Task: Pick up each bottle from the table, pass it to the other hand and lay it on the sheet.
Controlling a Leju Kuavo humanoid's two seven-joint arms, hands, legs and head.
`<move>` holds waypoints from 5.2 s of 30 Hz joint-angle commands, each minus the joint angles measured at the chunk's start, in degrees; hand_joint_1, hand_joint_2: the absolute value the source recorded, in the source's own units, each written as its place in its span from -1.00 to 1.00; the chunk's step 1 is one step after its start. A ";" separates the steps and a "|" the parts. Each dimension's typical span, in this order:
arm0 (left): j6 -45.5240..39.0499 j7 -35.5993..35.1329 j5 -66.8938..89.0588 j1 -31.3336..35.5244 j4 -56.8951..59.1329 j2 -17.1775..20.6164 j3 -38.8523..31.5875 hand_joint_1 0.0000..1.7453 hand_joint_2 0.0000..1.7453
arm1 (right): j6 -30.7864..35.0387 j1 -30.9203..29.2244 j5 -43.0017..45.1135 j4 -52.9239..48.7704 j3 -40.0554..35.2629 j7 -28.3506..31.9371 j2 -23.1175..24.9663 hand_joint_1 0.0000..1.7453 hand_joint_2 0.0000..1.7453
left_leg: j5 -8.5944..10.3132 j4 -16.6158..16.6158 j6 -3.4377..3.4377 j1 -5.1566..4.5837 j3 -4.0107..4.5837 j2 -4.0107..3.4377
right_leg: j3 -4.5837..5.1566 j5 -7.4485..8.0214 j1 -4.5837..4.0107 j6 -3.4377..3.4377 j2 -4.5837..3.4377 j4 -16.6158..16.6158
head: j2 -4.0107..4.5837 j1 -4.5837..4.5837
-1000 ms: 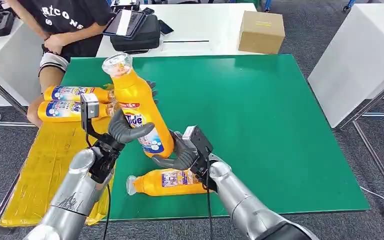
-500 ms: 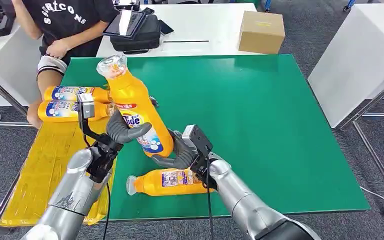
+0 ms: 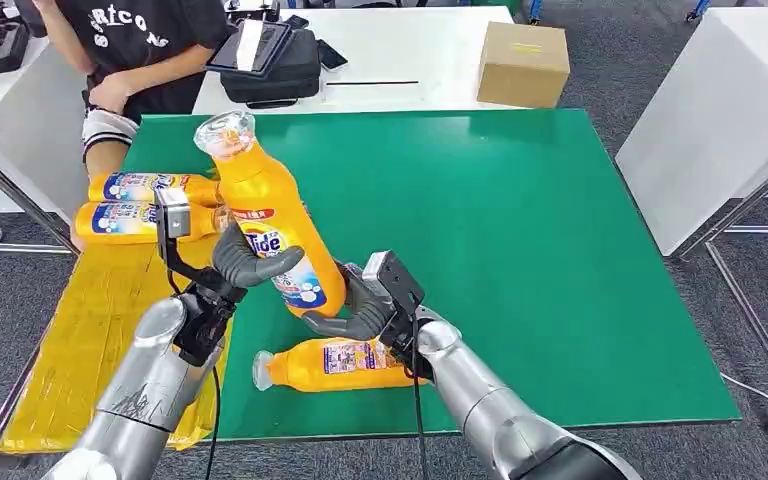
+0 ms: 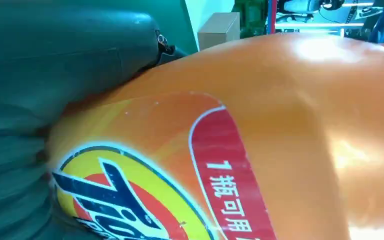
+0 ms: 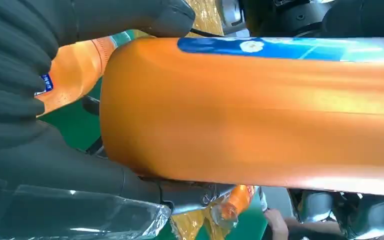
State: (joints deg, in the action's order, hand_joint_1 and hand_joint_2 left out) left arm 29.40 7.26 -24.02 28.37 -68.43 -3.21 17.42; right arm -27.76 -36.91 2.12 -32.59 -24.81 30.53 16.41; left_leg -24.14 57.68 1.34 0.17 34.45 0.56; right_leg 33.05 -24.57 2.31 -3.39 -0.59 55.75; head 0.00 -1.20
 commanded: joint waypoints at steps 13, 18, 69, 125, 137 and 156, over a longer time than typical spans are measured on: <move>-0.40 0.28 0.44 2.36 3.45 1.09 0.73 1.00 1.00 | 3.84 -2.15 -0.51 1.32 0.07 0.59 -0.67 -0.76 1.00 | -0.03 0.02 -0.06 0.04 -0.07 0.01 | -0.11 -0.03 -0.07 0.20 0.09 -0.02 | 0.00 0.00; -1.97 0.17 0.54 0.93 0.77 1.71 -0.57 1.00 1.00 | 8.67 -0.04 -1.64 -5.74 0.69 -1.56 -1.31 -1.00 1.00 | -0.03 0.03 -0.07 0.04 -0.03 -0.02 | -0.05 -0.02 -0.07 0.20 0.05 0.00 | 0.00 0.02; -40.57 4.50 46.29 0.97 0.27 5.86 -14.58 1.00 1.00 | 45.55 24.12 -24.54 -58.03 -2.39 -8.57 -14.34 -1.00 1.00 | -0.03 0.01 -0.06 0.06 -0.01 0.02 | -0.05 -0.03 -0.07 0.19 0.11 -0.05 | 0.00 0.02; -60.55 -19.60 111.24 15.89 47.60 12.59 -12.97 1.00 1.00 | 48.26 24.77 -25.23 -56.97 -4.50 -11.33 -15.99 -1.00 1.00 | -0.05 0.02 -0.06 0.07 0.00 -0.11 | 0.00 -0.01 -0.07 0.16 -0.05 -0.01 | 0.00 0.02; -55.17 -11.26 101.08 15.83 49.00 11.07 -22.28 -1.00 1.00 | 47.66 24.95 -25.26 -56.23 -3.70 -11.21 -15.56 -1.00 1.00 | -0.03 0.02 -0.08 0.08 -0.02 0.01 | -0.07 -0.03 -0.09 0.22 0.08 -0.05 | 0.00 0.02; -42.50 2.52 84.84 16.56 46.35 8.66 -31.76 -1.00 1.00 | 47.00 24.12 -26.56 -54.24 -3.84 -11.86 -14.87 -1.00 1.00 | -0.03 0.04 -0.07 0.10 -0.02 0.04 | -0.07 -0.03 -0.12 0.24 0.13 -0.05 | 0.00 0.00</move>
State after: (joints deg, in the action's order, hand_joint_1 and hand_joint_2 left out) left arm -18.26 5.46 66.22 41.70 -23.71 7.67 -7.63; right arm 19.32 -10.60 -24.15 -90.95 -28.04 19.19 1.49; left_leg -24.13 57.67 1.33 0.18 34.48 0.55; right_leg 33.13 -24.57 2.32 -3.39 -0.60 55.75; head 0.00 -1.20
